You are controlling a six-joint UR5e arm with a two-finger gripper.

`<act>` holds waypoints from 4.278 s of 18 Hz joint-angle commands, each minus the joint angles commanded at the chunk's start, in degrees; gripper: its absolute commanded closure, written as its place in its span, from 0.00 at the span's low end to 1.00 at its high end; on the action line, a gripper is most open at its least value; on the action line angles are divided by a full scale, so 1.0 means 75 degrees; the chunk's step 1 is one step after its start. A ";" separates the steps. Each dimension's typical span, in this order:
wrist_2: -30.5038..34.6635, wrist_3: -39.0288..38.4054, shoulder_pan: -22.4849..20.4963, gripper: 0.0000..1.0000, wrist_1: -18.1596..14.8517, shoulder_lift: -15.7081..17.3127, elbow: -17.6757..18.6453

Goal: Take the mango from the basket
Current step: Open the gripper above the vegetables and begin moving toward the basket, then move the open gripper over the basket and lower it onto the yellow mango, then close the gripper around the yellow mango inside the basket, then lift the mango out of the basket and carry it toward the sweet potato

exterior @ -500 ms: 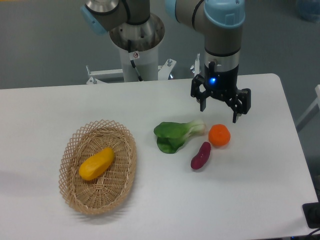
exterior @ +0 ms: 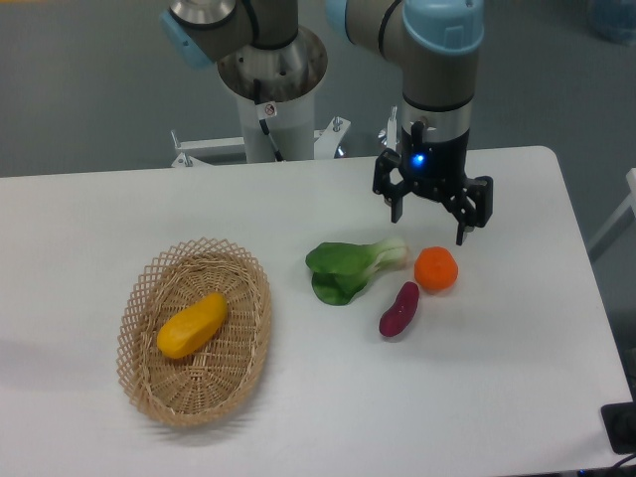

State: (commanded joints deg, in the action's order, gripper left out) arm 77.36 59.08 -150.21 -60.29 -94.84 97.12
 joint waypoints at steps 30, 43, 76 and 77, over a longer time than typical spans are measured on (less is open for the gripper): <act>0.1651 -0.3143 0.4430 0.00 0.1910 -0.2167 0.0832; 0.1697 -0.3213 0.4652 0.00 0.2250 -0.2613 0.0891; 0.0351 -0.1727 0.2065 0.59 0.2074 -0.1183 -0.0117; 0.0222 -0.1551 0.1842 0.59 0.2063 -0.1171 -0.0129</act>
State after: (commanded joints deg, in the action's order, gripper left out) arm 79.02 47.45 -136.39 -44.82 -103.62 96.15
